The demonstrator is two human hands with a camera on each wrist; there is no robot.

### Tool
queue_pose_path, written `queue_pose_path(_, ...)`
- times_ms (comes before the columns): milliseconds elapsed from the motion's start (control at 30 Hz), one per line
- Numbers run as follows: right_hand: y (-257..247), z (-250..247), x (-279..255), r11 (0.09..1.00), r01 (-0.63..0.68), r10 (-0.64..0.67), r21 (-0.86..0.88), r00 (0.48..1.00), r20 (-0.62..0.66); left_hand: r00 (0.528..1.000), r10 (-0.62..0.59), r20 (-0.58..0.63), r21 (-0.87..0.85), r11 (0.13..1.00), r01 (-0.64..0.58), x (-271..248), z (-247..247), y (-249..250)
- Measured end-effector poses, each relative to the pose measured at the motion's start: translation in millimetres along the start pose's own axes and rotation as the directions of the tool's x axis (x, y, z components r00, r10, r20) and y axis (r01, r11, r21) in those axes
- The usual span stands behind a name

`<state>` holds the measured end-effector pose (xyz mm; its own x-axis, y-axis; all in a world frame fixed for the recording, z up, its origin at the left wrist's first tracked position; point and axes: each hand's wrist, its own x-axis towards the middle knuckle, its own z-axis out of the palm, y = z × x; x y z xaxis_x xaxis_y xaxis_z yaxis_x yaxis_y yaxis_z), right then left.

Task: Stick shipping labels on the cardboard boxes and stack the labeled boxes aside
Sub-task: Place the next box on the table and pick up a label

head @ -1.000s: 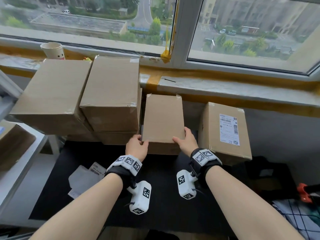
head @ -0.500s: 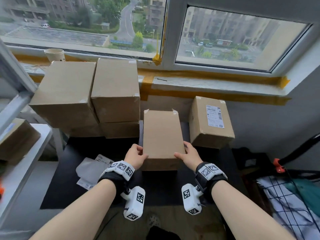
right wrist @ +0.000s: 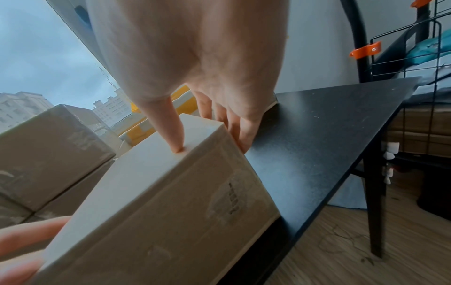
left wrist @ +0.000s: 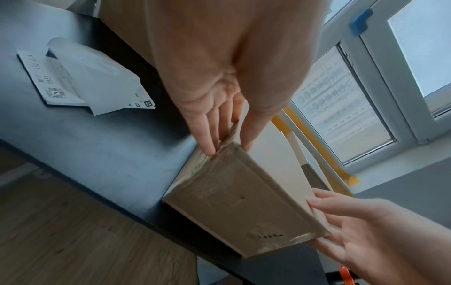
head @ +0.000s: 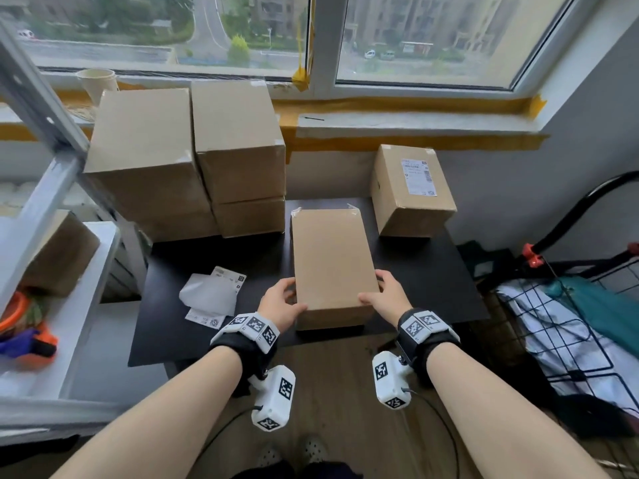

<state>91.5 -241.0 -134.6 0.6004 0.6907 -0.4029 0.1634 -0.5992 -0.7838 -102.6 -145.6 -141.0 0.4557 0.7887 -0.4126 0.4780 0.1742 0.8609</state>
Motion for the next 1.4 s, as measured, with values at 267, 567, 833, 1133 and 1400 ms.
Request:
queue_pose_path(267,-29,-5,-16,0.919,0.136,-0.150,-0.370,0.989,-0.011,0.996,0.089,0.013,0.455,0.886,-0.085,-11,-15,8)
queue_pose_path(567,-89,55,-26,0.601,0.450,-0.373,-0.661,0.889,0.266,0.991,0.112,-0.075,0.818,0.575,-0.003,-26,-99,6)
queue_pose_path(833,-109,145,-33,0.492,0.595,-0.374,-0.635,0.804,0.463,0.973,-0.066,-0.223,0.789,0.574,0.219,-44,-142,-51)
queue_pose_path(1133,-87,234,-31,0.522,0.637,-0.269,-0.568,0.754,0.599,0.987,-0.121,-0.103,0.731,0.664,0.158,-30,-153,-124)
queue_pose_path(1400,-54,266,-19,0.489,0.658,-0.220,-0.573,0.728,0.649,0.998,-0.052,-0.040,0.800,0.596,0.063,-13,-147,-143)
